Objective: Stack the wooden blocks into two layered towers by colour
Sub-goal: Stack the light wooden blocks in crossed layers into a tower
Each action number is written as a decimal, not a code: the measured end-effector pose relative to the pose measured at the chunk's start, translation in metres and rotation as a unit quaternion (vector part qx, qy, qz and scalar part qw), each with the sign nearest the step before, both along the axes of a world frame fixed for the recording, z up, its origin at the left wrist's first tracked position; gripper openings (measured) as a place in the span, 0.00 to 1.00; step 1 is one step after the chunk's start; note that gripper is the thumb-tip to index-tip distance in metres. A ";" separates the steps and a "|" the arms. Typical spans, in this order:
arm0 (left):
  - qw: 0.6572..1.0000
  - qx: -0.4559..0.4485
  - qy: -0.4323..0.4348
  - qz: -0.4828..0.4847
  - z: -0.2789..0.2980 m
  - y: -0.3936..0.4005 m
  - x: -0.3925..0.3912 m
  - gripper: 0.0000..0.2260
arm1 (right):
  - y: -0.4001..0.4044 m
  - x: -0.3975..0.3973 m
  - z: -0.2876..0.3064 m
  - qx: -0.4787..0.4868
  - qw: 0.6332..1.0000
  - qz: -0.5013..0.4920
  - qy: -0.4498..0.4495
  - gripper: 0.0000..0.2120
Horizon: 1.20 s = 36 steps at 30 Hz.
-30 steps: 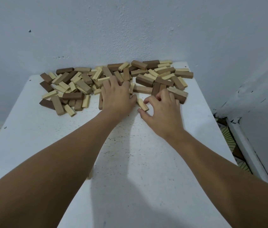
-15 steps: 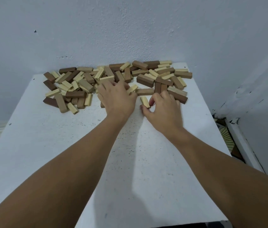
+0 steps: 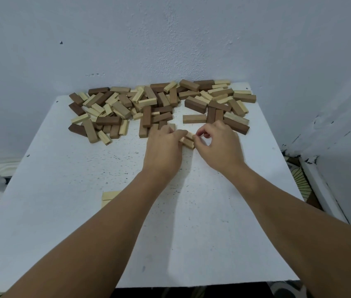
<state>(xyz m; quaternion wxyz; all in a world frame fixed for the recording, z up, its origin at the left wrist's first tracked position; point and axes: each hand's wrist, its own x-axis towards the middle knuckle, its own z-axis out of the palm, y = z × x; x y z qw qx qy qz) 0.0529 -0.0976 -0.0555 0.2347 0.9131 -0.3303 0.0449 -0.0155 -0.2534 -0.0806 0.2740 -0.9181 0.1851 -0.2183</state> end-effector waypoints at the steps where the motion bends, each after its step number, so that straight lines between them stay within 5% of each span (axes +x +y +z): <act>1: 1.000 -0.010 0.006 0.001 -0.001 0.001 0.000 0.15 | 0.000 0.000 0.000 -0.001 1.000 0.011 -0.002 0.08; 14: 0.993 -0.108 0.006 0.051 0.004 0.020 0.028 0.07 | 0.000 0.002 0.001 -0.026 0.995 0.092 0.013 0.15; 25: 0.981 0.119 -0.050 0.148 0.035 0.012 0.099 0.15 | 0.000 0.003 -0.003 -0.032 0.996 0.084 0.007 0.17; 36: 0.987 0.101 -0.069 0.106 0.031 0.009 0.098 0.08 | 0.000 0.007 -0.002 -0.030 0.996 0.082 0.001 0.16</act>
